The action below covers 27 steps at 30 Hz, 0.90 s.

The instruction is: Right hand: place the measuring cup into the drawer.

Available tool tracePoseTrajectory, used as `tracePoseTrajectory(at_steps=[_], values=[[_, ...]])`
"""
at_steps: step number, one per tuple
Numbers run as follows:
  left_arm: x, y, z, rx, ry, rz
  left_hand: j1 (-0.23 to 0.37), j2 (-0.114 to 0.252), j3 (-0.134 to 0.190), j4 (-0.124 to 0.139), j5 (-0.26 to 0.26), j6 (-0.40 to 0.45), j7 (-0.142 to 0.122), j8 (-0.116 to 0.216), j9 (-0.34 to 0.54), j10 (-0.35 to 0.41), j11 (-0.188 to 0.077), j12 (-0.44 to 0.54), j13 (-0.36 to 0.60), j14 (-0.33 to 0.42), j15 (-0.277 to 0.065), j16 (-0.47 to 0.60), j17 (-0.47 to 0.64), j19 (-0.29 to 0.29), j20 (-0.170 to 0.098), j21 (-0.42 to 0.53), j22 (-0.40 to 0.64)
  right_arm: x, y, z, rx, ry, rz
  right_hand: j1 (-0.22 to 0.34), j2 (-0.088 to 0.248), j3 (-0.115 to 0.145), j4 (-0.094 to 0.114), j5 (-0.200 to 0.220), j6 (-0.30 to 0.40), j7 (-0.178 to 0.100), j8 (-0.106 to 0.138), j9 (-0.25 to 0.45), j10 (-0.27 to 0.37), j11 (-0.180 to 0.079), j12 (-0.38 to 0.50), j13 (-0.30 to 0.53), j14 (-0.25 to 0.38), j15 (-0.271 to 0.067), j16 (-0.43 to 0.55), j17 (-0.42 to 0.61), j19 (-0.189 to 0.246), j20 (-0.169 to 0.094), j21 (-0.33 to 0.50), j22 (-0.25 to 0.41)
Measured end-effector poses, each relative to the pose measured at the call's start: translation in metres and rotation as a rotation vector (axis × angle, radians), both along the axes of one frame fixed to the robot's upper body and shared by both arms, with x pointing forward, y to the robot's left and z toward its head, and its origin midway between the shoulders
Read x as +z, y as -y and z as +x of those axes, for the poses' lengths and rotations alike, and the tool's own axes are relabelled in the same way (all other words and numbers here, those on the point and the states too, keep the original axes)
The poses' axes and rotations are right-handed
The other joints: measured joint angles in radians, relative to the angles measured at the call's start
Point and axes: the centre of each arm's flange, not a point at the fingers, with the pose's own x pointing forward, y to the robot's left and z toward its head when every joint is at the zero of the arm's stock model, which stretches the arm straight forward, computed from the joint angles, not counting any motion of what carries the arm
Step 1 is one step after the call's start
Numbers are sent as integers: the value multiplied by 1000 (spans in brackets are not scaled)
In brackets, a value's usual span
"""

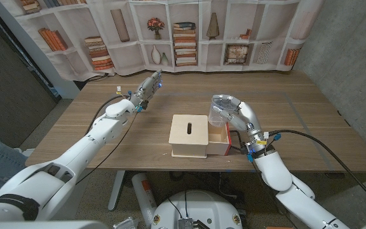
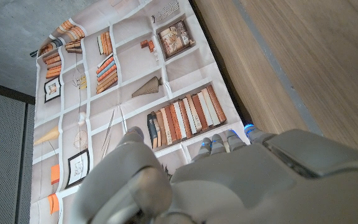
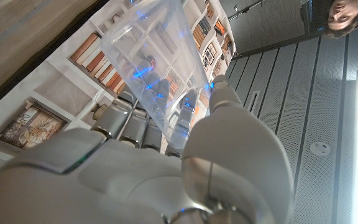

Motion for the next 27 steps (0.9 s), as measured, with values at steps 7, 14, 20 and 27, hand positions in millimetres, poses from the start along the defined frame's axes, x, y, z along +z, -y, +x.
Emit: tracePoseTrajectory(at_steps=[7,14,20,27], values=[[1,-1,0,0,0,5,0,0,0,0,0,0,0,0,0,0,0,0,0,0,0,0,0,0,0,0,0,-2,-2,0,-23,18,-15,0,0,0,0,0,0,0,0,0,0,0,0,0,0,0,0,0,-4,-4,0,0],[2,-2,0,1,-1,11,0,0,0,0,0,0,0,0,0,0,0,0,0,0,0,0,0,0,0,0,0,-4,-3,2,-49,31,-38,0,0,0,0,0,0,0,-1,0,0,0,0,0,0,0,0,0,-4,-4,0,0],[5,-2,-1,2,1,16,0,0,0,0,0,0,0,0,0,0,0,0,0,0,0,0,0,0,0,0,0,-6,-2,4,-76,37,-56,0,0,0,0,0,9,-2,-1,-1,0,0,0,5,4,4,0,0,-3,-4,0,0],[8,-1,0,1,3,22,0,0,0,0,-4,0,0,0,0,0,0,0,0,0,0,0,0,0,0,0,0,-9,0,6,-95,29,-64,0,0,0,0,0,9,-1,-1,-1,0,0,0,5,11,0,0,0,-3,-4,0,0]])
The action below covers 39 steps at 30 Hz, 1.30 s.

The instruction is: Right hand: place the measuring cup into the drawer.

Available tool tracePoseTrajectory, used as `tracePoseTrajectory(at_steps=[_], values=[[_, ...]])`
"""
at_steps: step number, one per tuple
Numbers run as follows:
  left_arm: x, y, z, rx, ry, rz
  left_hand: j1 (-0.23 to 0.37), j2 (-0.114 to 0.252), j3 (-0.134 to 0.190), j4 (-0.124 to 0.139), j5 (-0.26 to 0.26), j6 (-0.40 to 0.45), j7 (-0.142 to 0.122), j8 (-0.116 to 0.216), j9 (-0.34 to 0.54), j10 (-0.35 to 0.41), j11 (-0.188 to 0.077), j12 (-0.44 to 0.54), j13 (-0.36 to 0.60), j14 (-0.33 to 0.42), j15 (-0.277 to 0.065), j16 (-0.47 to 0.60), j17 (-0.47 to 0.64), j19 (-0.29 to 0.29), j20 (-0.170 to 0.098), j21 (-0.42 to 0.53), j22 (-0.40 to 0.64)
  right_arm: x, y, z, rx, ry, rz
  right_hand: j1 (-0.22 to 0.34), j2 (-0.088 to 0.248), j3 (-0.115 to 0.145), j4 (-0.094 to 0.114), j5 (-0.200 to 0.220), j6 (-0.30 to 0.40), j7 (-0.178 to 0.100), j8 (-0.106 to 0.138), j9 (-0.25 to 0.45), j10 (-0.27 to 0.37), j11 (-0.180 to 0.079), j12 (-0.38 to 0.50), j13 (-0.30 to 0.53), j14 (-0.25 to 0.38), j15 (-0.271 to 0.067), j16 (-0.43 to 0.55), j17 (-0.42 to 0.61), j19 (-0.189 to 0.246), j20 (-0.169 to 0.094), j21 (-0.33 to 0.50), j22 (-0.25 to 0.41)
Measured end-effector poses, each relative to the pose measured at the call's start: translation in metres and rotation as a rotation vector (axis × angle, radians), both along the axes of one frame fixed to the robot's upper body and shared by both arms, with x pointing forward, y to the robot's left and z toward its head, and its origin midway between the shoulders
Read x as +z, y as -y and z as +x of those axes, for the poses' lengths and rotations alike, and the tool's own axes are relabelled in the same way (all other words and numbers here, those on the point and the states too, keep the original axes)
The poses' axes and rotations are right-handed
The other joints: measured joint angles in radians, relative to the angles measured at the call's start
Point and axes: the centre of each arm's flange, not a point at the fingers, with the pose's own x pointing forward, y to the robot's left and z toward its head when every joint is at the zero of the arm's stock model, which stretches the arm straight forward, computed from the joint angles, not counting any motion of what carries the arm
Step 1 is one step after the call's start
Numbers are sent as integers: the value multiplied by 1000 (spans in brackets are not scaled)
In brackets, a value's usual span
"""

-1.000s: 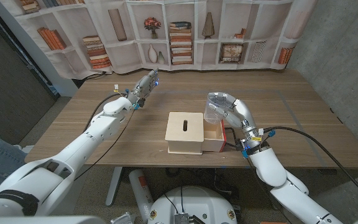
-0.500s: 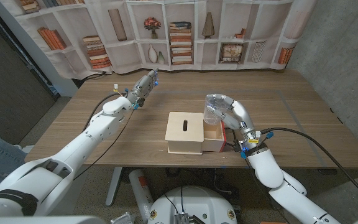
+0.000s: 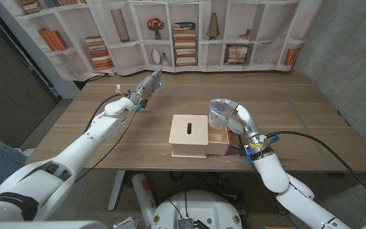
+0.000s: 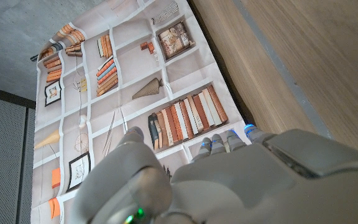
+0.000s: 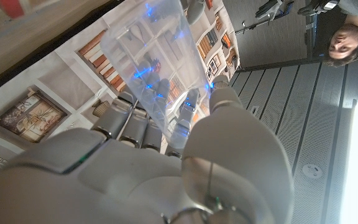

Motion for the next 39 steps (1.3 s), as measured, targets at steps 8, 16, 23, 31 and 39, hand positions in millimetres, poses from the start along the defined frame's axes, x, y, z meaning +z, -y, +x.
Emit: tracePoseTrajectory(at_steps=[8,16,23,31,39], values=[[1,2,2,-2,-1,3,0,0,0,0,0,0,0,0,0,0,0,0,0,0,0,0,0,0,0,0,0,-3,2,1,-8,-7,12,0,0,0,0,-6,12,12,0,0,3,3,0,0,1,1,0,0,0,0,0,0],[1,4,3,-4,-5,7,0,0,0,0,0,0,0,0,0,0,0,0,0,0,0,0,0,0,0,0,0,-13,3,4,-8,-35,31,0,0,12,3,-7,17,6,0,0,3,3,-4,0,1,2,0,3,0,0,0,0],[0,6,3,-4,-12,13,5,5,0,0,0,0,0,0,0,0,0,0,0,0,0,0,0,0,0,0,0,-19,3,5,-9,-49,46,0,0,12,3,-8,17,6,0,0,3,3,-4,-1,4,-1,0,3,0,0,0,0],[0,7,5,-5,-14,13,5,5,-4,-4,0,0,0,0,0,0,0,0,0,0,0,0,0,0,0,0,0,-21,3,5,-11,-49,60,-20,20,12,3,-11,17,6,0,7,3,3,-8,-1,3,0,0,3,-4,-4,0,0],[1,9,6,-7,-15,15,5,5,-4,-4,0,0,0,0,0,0,0,0,0,0,0,0,0,0,0,0,0,-24,1,5,-14,-48,73,-20,20,12,3,-11,17,6,0,7,3,3,-10,0,3,0,0,3,-11,4,0,0]])
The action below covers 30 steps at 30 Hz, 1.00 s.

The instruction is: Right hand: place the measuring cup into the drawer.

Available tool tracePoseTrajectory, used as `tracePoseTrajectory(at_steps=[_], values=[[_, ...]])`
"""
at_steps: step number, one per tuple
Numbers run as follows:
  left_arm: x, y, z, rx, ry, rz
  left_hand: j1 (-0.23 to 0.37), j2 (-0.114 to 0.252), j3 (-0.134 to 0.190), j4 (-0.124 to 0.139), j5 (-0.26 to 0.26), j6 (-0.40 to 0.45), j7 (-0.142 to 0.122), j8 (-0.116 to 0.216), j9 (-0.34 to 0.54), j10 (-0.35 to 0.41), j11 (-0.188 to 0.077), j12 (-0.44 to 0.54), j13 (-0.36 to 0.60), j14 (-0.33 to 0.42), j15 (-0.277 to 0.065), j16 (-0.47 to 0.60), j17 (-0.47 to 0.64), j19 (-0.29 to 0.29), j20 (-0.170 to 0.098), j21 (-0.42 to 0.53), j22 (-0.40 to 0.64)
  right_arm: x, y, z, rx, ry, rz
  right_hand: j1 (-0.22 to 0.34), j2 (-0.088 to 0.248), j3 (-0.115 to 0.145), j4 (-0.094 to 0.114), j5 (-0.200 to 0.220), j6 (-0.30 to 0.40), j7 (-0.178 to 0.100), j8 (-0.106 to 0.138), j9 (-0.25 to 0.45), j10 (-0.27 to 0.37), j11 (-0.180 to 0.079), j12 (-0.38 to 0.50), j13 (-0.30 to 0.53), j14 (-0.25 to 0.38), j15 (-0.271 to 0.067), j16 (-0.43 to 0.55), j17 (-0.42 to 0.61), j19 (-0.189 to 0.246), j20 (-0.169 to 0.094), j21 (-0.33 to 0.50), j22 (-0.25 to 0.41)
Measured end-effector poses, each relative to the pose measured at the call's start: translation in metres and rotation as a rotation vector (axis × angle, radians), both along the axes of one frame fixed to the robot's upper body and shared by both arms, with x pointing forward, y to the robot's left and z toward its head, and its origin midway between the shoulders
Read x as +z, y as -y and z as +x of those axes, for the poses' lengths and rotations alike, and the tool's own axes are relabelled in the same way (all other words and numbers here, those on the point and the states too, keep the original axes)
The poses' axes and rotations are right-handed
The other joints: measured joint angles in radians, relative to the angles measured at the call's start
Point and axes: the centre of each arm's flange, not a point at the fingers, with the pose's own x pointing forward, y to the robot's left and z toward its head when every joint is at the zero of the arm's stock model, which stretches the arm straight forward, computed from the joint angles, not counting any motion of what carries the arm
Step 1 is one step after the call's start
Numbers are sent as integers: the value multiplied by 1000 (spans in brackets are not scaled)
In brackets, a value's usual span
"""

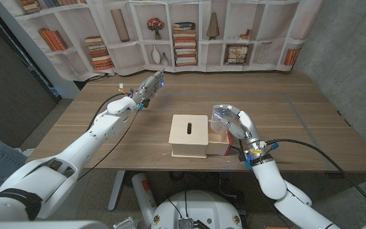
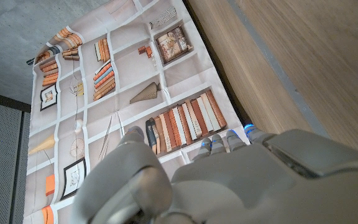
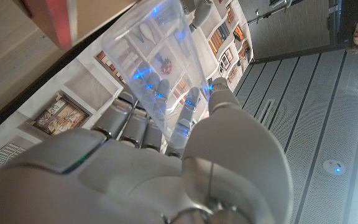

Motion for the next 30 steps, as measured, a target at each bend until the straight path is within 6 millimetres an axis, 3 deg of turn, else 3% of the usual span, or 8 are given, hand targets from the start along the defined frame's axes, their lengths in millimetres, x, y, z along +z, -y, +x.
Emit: tracePoseTrajectory(at_steps=[30], values=[[-1,1,5,-3,-10,11,0,0,-4,4,0,0,0,0,0,0,0,0,0,0,0,0,0,0,0,0,0,-7,-4,5,-5,-21,6,0,0,3,-3,-1,11,0,0,-1,4,4,-2,4,0,0,-4,0,0,0,0,0]])
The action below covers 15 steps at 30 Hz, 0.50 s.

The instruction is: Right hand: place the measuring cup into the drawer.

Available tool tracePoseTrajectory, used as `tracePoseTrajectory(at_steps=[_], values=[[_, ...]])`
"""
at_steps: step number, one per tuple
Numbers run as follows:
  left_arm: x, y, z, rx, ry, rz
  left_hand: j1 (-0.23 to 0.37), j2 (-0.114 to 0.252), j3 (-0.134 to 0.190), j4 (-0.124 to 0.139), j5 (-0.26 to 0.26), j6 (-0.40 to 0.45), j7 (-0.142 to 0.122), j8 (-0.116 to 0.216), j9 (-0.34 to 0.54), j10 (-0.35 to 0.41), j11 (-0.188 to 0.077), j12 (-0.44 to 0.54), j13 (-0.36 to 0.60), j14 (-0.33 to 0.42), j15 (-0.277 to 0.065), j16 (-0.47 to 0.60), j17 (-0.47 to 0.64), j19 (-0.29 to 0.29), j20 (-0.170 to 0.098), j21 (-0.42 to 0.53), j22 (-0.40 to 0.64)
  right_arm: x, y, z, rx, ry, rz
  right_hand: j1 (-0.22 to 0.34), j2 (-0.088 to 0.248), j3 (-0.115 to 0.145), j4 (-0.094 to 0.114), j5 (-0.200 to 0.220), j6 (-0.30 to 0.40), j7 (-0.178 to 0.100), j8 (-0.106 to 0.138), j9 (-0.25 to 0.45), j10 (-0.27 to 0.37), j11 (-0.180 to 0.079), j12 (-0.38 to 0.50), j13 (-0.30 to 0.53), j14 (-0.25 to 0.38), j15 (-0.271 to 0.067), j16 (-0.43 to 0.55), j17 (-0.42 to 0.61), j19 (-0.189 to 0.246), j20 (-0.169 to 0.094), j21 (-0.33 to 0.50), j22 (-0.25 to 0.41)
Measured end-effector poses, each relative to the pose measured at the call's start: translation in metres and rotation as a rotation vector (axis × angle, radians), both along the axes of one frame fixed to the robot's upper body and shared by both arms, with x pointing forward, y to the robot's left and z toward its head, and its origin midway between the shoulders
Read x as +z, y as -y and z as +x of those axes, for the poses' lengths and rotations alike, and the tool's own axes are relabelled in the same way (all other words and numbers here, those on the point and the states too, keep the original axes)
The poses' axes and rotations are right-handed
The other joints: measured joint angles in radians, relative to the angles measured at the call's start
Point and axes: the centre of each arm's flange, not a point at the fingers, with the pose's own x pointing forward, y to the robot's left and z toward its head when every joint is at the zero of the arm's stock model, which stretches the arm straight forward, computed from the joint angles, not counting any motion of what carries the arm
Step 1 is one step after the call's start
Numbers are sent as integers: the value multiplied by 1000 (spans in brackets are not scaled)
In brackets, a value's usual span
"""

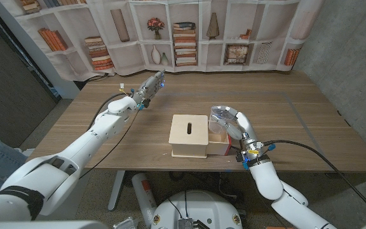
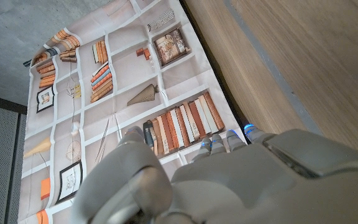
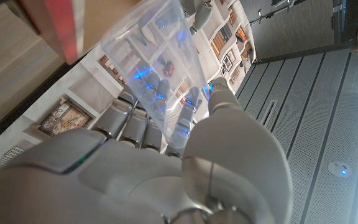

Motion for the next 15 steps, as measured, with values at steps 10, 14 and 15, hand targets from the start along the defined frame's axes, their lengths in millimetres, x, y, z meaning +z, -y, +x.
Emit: tracePoseTrajectory(at_steps=[10,14,15], values=[[-2,3,1,-2,-8,8,0,0,0,0,0,0,0,0,0,0,0,0,0,0,0,0,0,0,0,0,0,-6,2,-1,-6,-11,14,0,0,4,-4,-3,0,0,0,0,0,0,-4,0,0,0,-4,5,0,0,0,0],[-1,4,0,-4,-6,9,0,0,0,0,0,0,0,0,0,0,0,0,0,0,0,0,0,0,0,0,0,-8,1,-1,-4,-14,18,-2,2,4,-4,-3,0,0,-4,0,0,0,-4,0,0,0,-7,5,0,0,0,0],[0,4,0,-5,-4,9,0,0,0,0,0,0,0,0,0,0,0,0,0,0,0,0,0,0,0,0,0,-8,1,-1,-4,-15,19,-2,2,4,-4,-3,-1,0,-8,0,0,0,-4,0,0,0,-8,5,-4,-4,0,0]])
